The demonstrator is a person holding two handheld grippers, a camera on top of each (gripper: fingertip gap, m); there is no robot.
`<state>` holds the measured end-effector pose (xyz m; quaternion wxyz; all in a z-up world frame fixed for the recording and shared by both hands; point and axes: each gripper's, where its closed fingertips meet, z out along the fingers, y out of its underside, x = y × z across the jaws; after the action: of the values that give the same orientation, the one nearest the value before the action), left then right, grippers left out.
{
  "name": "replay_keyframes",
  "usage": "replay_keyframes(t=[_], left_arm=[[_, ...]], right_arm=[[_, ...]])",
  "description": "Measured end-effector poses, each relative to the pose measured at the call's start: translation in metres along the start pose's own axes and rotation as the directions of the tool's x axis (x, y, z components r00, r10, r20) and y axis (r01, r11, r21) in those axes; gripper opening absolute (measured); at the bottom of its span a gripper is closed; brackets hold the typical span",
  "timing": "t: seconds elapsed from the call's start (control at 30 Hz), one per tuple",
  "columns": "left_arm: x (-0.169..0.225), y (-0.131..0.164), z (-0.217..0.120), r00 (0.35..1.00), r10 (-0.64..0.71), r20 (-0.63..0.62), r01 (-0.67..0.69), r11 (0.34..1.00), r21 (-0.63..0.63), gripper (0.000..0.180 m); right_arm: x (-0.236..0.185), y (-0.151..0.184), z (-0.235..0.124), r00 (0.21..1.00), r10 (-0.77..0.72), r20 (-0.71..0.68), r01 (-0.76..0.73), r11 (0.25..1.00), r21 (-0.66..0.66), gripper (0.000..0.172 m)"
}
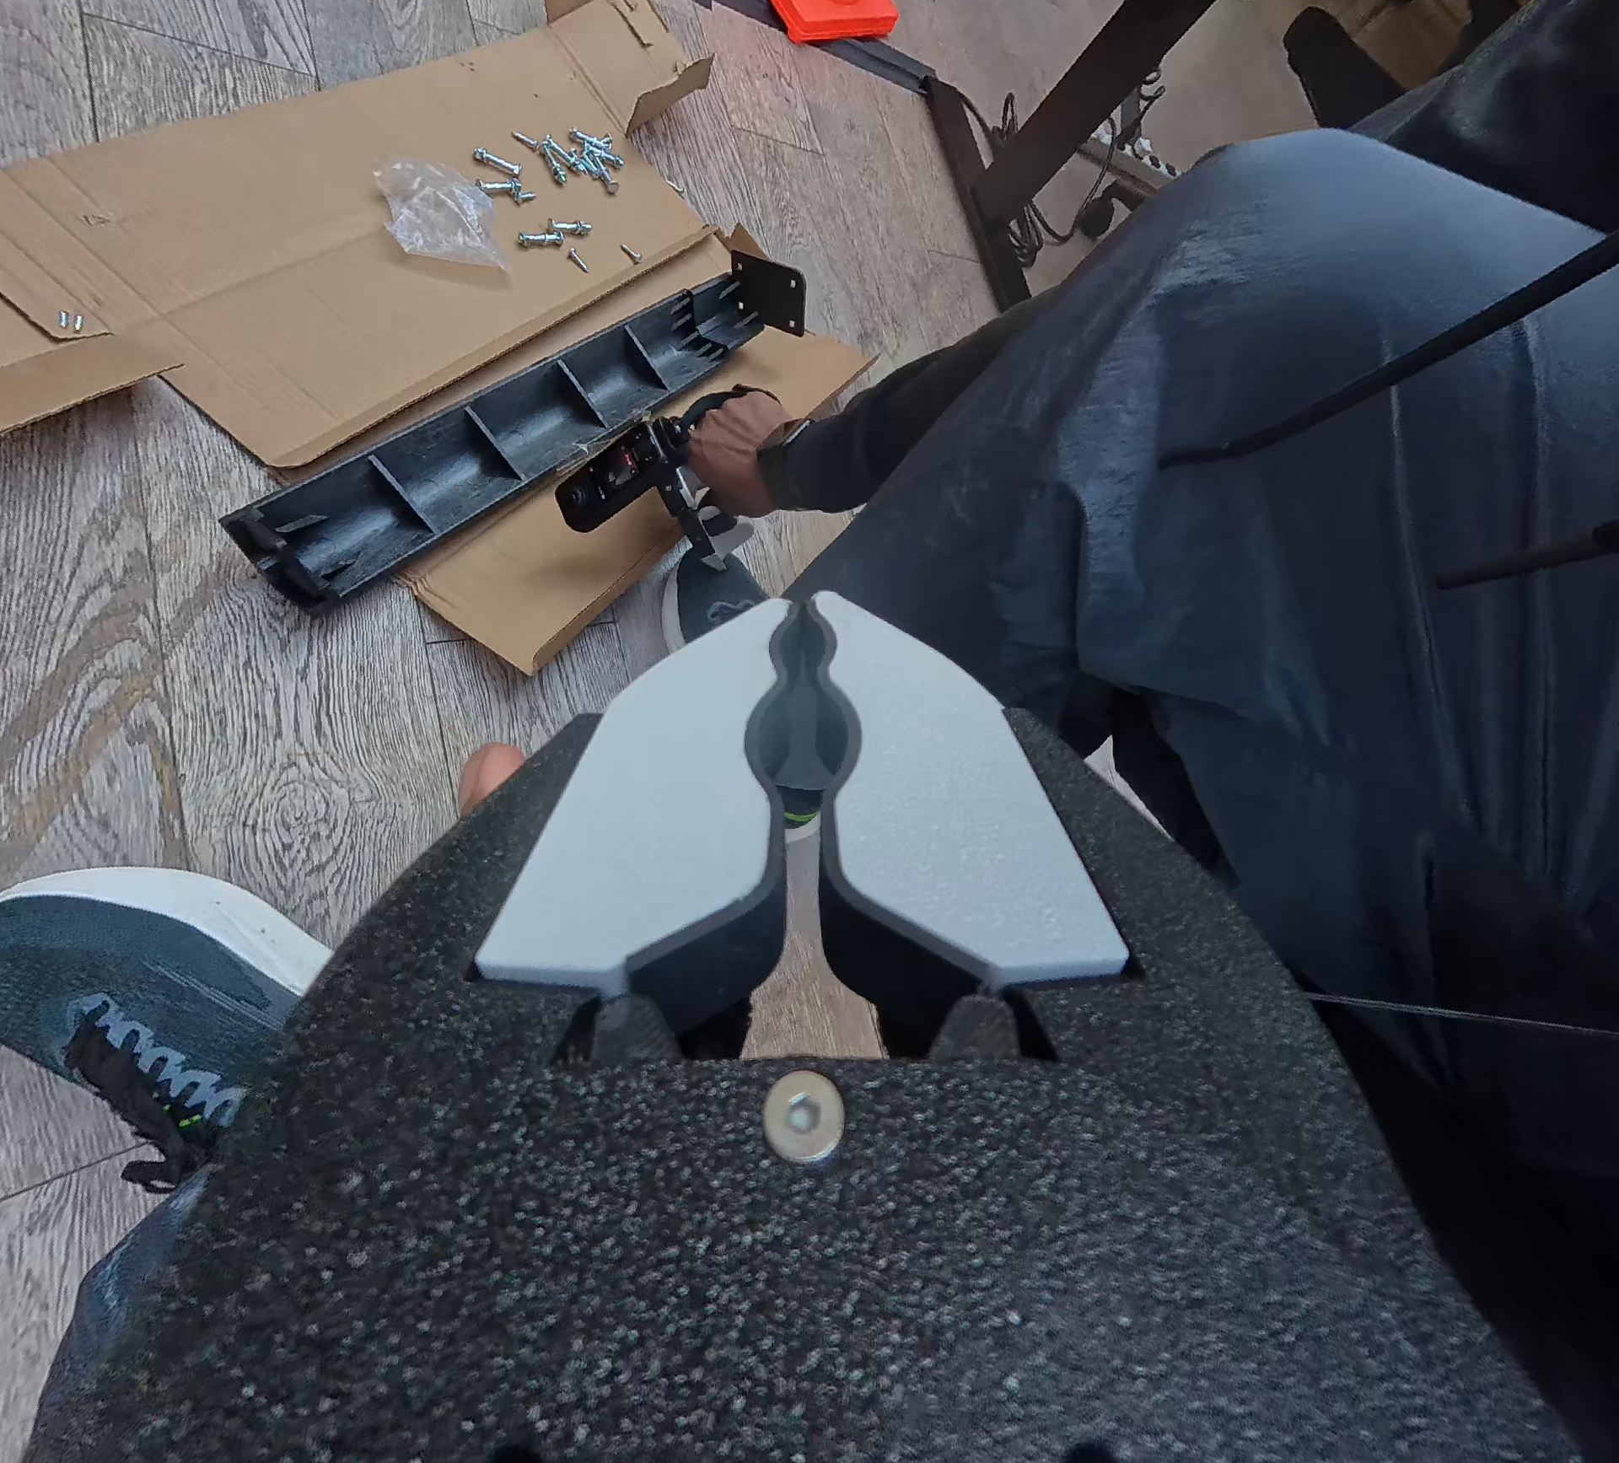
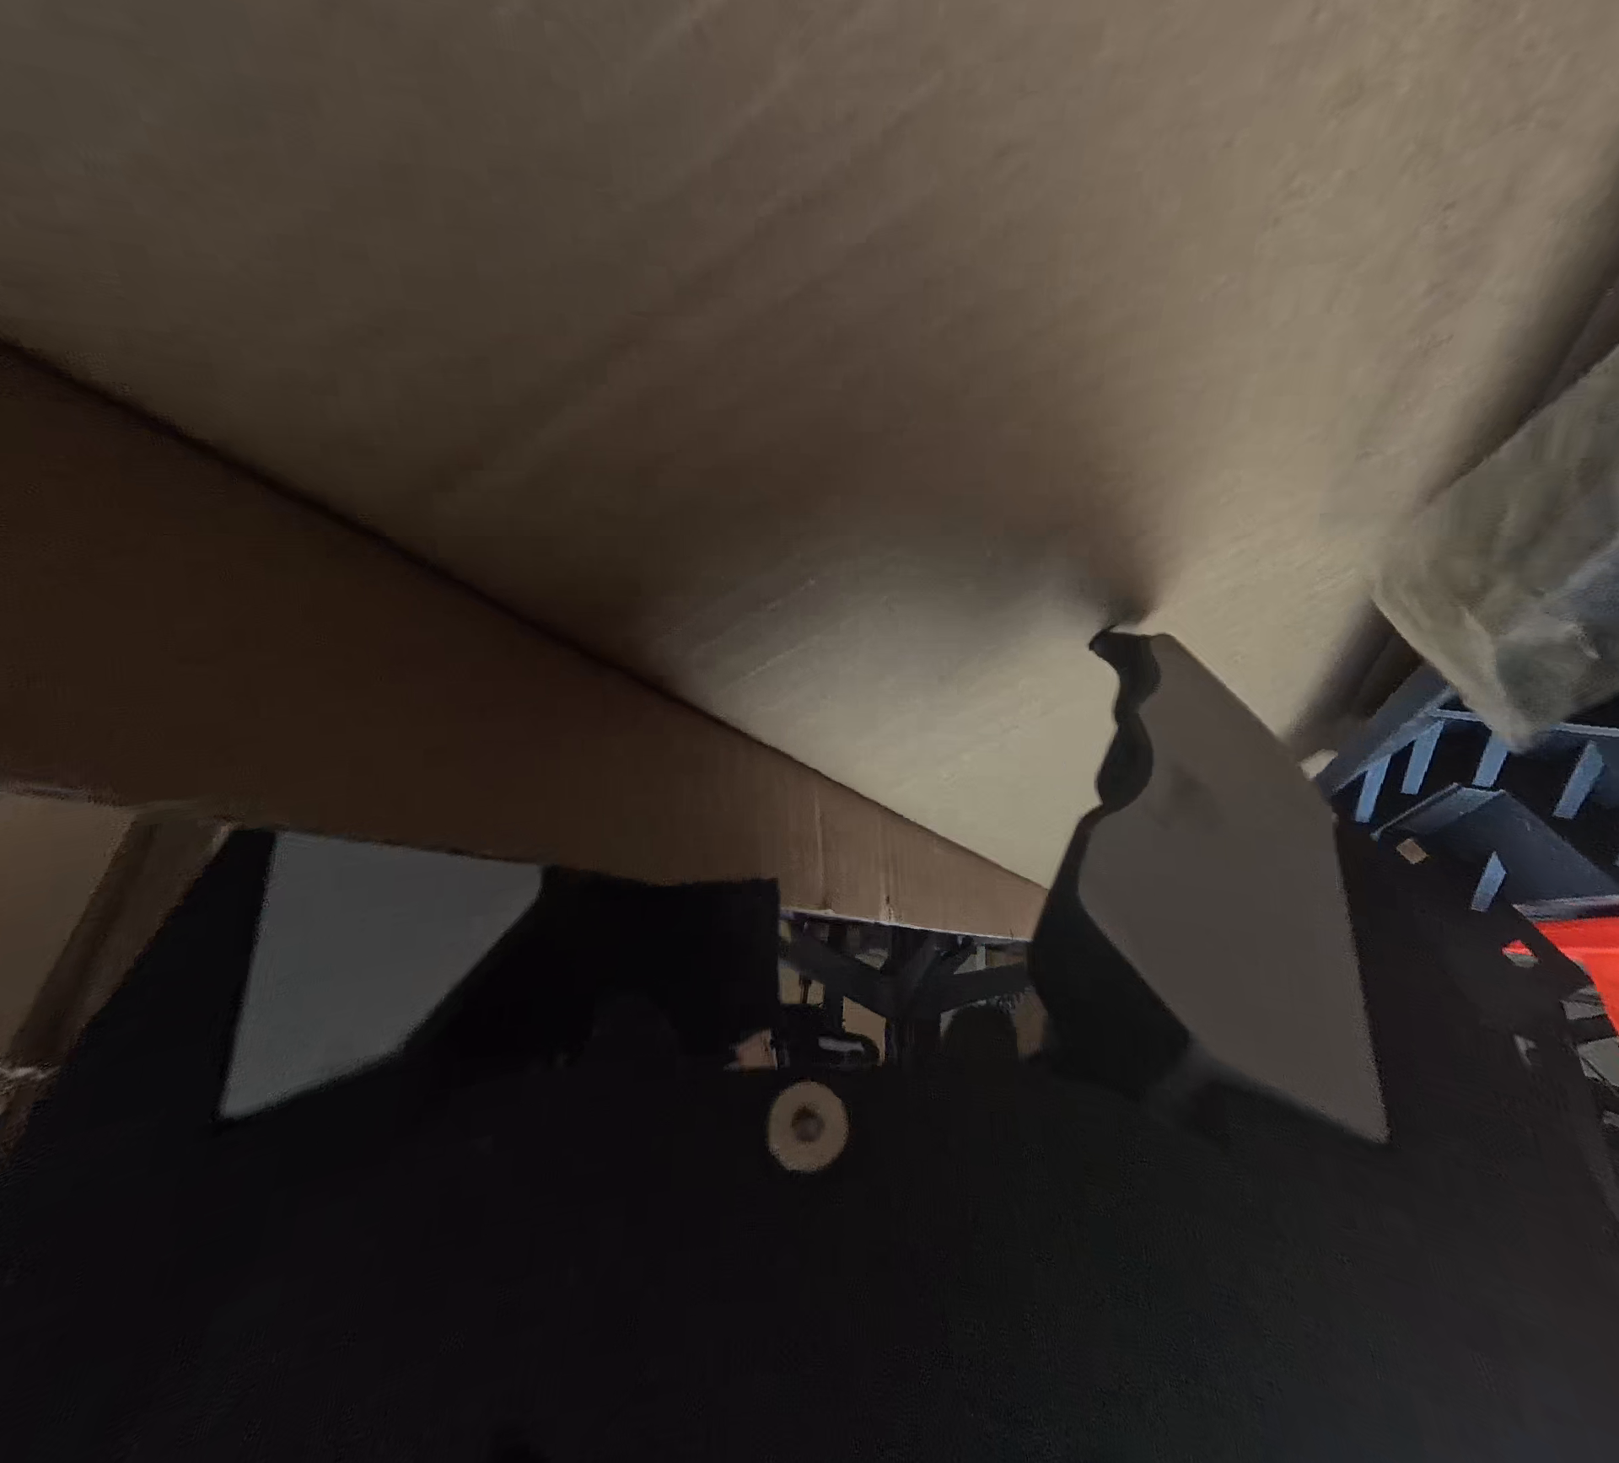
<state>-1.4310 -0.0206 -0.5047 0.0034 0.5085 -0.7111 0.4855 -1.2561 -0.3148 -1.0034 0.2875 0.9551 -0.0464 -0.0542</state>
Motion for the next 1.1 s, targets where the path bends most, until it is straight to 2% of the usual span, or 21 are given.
replay_keyframes(t=[0.03, 0.1, 0.23, 0.33, 0.43, 0.6, 0.8, 0.93, 1.1], left_arm=[[-0.001, 0.002, -0.001, 1.0, -0.005, 0.003, 0.005, 1.0, -0.001, 0.0], [-0.001, 0.006, -0.003, 1.0, -0.015, 0.007, 0.015, 1.0, 0.001, 0.0], [0.0, 0.008, -0.005, 0.999, -0.034, 0.008, 0.034, 0.999, 0.018, 0.0], [0.006, 0.003, -0.006, 0.999, -0.046, -0.014, 0.046, 0.998, 0.05, 0.0], [0.013, -0.002, -0.008, 0.999, -0.046, -0.028, 0.048, 0.996, 0.081, 0.0], [0.019, 0.005, -0.012, 0.998, -0.056, -0.021, 0.058, 0.993, 0.1, 0.0], [0.024, 0.007, -0.017, 0.993, -0.113, -0.017, 0.114, 0.98, 0.165, 0.0], [0.03, -0.001, -0.02, 0.989, -0.147, -0.022, 0.148, 0.963, 0.227, 0.0], [0.039, -0.003, -0.03, 0.984, -0.177, 0.011, 0.168, 0.948, 0.271, 0.0]], right_arm=[[-0.003, 0.004, 0.004, 0.999, 0.001, 0.036, 0.0, 0.999, -0.038, 0.143], [-0.007, 0.012, 0.01, 0.995, 0.009, 0.096, 0.001, 0.995, -0.104, 0.144], [0.002, 0.005, -0.001, 0.996, -0.078, 0.04, 0.08, 0.996, -0.05, 0.107], [0.012, 0.005, -0.013, 0.967, -0.218, -0.131, 0.211, 0.975, -0.065, 0.071], [0.02, 0.004, -0.025, 0.92, -0.301, -0.252, 0.301, 0.953, -0.042, 0.052], [0.029, 0.004, -0.046, 0.923, -0.254, -0.289, 0.289, 0.953, 0.085, 0.039], [0.041, -0.004, -0.077, 0.916, -0.262, -0.304, 0.332, 0.92, 0.207, 0.024], [0.038, -0.024, -0.108, 0.909, -0.302, -0.286, 0.381, 0.881, 0.279, 0.014], [0.007, -0.061, -0.141, 0.857, -0.406, -0.318, 0.497, 0.814, 0.3, 0.011]])
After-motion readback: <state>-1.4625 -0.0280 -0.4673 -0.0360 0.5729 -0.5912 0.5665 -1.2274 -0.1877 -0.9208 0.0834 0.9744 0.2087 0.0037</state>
